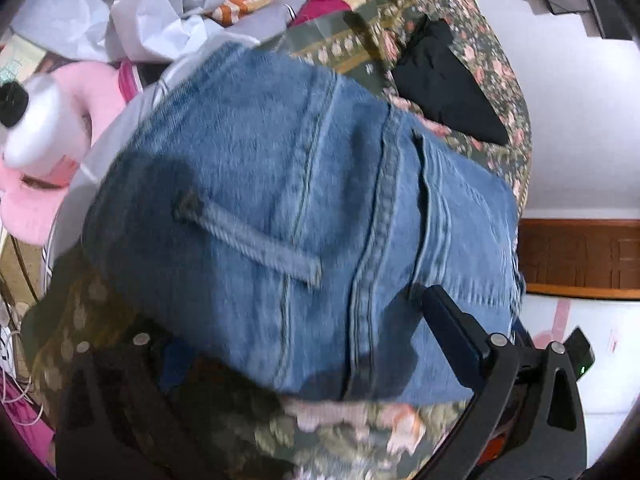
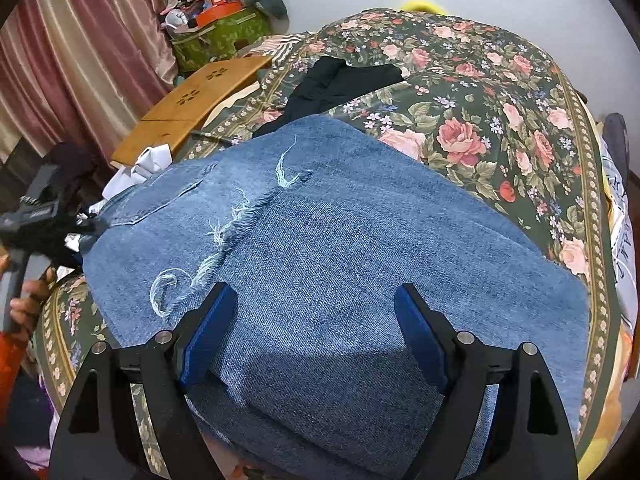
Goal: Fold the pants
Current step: 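Grasp the jeans leg end with the left gripper and lift it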
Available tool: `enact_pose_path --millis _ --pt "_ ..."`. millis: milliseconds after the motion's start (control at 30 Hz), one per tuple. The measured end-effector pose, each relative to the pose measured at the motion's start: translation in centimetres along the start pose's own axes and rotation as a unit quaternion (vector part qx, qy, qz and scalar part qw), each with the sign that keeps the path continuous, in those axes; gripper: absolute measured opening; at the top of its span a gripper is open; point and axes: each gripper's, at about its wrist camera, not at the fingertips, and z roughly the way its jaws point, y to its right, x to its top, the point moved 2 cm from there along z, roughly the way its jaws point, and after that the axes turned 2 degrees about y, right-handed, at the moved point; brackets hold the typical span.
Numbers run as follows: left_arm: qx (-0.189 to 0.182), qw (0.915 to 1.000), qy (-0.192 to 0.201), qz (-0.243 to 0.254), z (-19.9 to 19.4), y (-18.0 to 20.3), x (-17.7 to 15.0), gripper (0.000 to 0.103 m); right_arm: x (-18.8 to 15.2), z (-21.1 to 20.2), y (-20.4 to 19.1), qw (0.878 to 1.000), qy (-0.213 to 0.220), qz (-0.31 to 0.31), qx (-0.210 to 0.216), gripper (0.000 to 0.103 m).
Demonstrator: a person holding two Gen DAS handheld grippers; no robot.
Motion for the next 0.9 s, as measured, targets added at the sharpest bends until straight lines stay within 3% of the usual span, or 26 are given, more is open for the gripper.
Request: enact_pose_path --millis 67,133,167,233,333,467,567,667,767,900 --pt "0.031 0.9994 0.017 0.003 -0.4 -0.2 0.6 0.064 0.0 0.0 0.1 1.000 0.002 0.002 0.003 0.081" --pt "0.035 0.9985 0.040 0.010 -1.1 -0.1 1.1 0.049 0.0 -0.1 0.3 1.000 0.004 0.005 0.007 0.080" --pt "0.052 0.9968 0.060 0.015 -1.6 0.1 1.2 0.032 0.0 -0.3 0.3 1.000 0.006 0.009 0.010 0.080" --pt "0.065 0.9926 0.092 0.046 -2.6 0.9 1.5 0.028 0.0 -0.6 0.6 1.000 0.011 0.016 0.016 0.079" --pt "0.106 0.9739 0.168 0.110 -5.1 3.3 1.5 0.022 -0.1 -1.6 1.0 0.999 0.028 0.033 0.010 0.077" --pt "0.171 0.9361 0.257 0.168 -8.8 6.4 1.4 0.019 -0.6 -4.8 2.5 0.996 0.070 0.057 -0.006 0.077" --pt "0.214 0.8911 0.325 0.233 -11.4 10.6 0.5 0.019 -1.3 -6.6 4.3 0.993 0.083 0.073 -0.030 0.077" --pt "0.209 0.8665 0.357 0.280 -12.7 14.7 -0.6 0.018 -2.3 -7.2 6.4 0.992 0.078 0.089 -0.051 0.077" --pt "0.186 0.8549 0.374 0.308 -13.6 18.7 -1.5 0.018 -3.7 -6.9 8.7 0.989 0.062 0.116 -0.065 0.077" --pt "0.132 0.8484 0.385 0.338 -13.5 24.5 -2.8 0.018 -5.2 -5.8 10.6 0.988 0.042 0.133 -0.060 0.078"
